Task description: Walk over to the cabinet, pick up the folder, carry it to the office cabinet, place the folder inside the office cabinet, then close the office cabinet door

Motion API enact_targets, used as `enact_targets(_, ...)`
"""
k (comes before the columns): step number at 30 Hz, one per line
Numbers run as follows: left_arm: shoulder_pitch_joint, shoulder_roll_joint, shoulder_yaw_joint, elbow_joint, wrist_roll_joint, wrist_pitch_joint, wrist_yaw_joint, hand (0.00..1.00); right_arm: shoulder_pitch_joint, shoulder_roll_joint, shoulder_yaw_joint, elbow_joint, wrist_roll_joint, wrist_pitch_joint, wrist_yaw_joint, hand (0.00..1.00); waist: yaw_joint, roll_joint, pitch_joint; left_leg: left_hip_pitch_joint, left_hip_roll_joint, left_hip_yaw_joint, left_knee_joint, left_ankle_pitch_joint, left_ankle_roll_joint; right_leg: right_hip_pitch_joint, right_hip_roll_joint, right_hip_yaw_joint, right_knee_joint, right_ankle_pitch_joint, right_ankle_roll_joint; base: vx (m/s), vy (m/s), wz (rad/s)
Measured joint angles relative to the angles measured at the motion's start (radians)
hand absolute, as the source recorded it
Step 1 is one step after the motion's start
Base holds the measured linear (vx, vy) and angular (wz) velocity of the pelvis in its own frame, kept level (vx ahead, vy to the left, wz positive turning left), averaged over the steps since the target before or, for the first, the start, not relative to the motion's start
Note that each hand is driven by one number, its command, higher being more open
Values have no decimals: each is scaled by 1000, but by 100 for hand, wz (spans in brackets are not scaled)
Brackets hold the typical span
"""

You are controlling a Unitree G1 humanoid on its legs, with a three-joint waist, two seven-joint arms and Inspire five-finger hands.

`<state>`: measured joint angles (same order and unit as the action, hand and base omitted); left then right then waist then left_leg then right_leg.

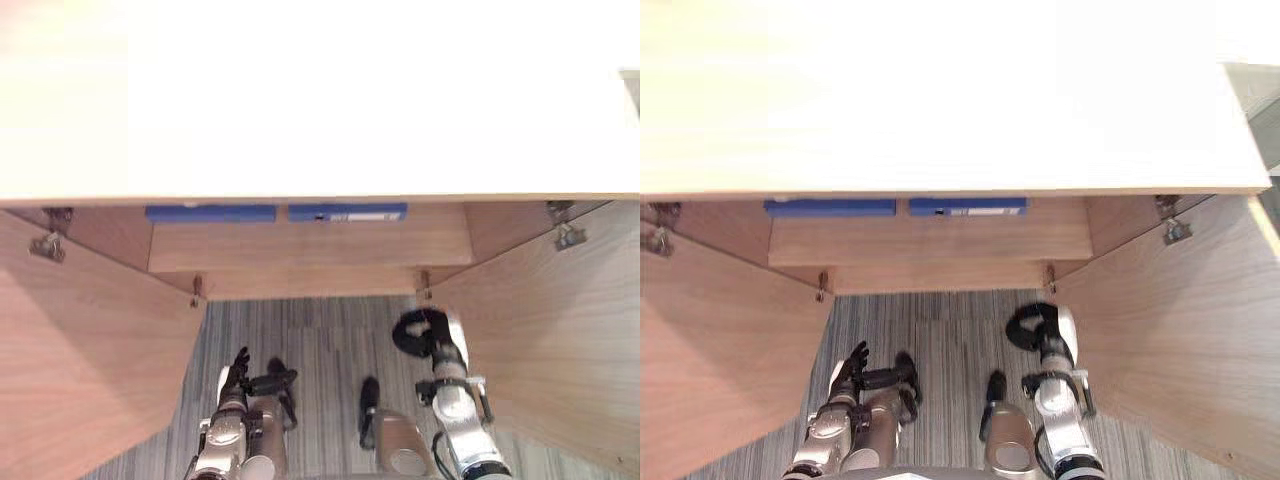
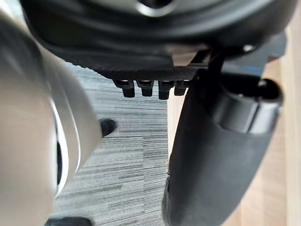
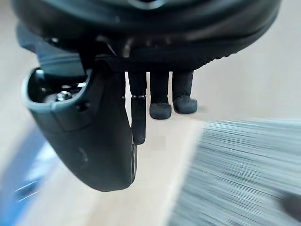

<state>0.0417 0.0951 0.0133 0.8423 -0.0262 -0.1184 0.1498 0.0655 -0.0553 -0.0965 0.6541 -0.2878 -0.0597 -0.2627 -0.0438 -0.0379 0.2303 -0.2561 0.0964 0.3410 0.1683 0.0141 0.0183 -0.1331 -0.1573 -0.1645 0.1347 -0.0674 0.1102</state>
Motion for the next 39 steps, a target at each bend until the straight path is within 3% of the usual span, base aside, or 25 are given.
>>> enact_targets(7,30,11,31,84,58,4,-5,100,58,6,-140,191,153,3,22,100,-10,14,-89,200,-33,25,-257,103,-29,91,15,25,-57,8,-2,42,-22,-14)
enact_targets(12,71,4,68,113,67,21,-29,100,61,9,-189,228,230,4,24,100,-27,15,-94,234,-38,40,-263,101,-33,116,12,49,-67,7,-5,-36,44,-10)
enact_targets(17,75,5,99,113,66,23,-31,100,44,13,-247,234,274,4,23,100,-23,18,-95,244,-45,50,-259,73,-56,97,17,118,-71,6,-16,-27,44,-32)
enact_targets(20,75,2,99,113,66,26,-34,100,42,16,-328,218,319,3,21,100,-27,21,-96,247,-56,53,-263,53,-47,84,23,174,-82,6,-15,31,41,-41)
enact_targets(24,79,-3,107,115,66,30,-40,100,54,21,-466,126,425,1,-8,100,-33,25,-97,271,-63,144,-257,28,-51,53,29,281,-84,30,-5,107,40,-71)
enact_targets(27,90,-7,123,116,67,30,-40,100,60,40,-527,12,472,-4,-28,100,-56,29,-98,293,-58,217,-246,5,-43,30,44,375,-89,46,-9,130,-3,-110)
enact_targets(29,98,-35,161,107,76,31,-40,100,62,43,-531,-94,491,-11,-47,100,-58,38,-97,295,-24,301,-175,-63,-53,-5,78,484,-79,83,-12,133,-55,-156)
enact_targets(33,89,-65,154,94,105,20,-47,100,50,36,-538,-227,513,-43,-51,100,-73,54,-92,308,-7,355,-112,-136,-64,-34,95,586,-80,104,9,79,-49,-106)
enact_targets(38,77,-76,139,92,104,4,-70,100,-7,-21,-602,-234,582,-54,-51,100,-86,67,-84,305,-19,347,-101,-149,-59,-40,85,585,-79,111,19,-8,-34,-9)
enact_targets(39,77,-78,130,100,104,4,-73,100,-32,-75,-602,-233,598,-63,-44,100,-86,84,-74,299,-26,332,-96,-149,-60,-42,77,568,-78,111,20,-41,-34,16)
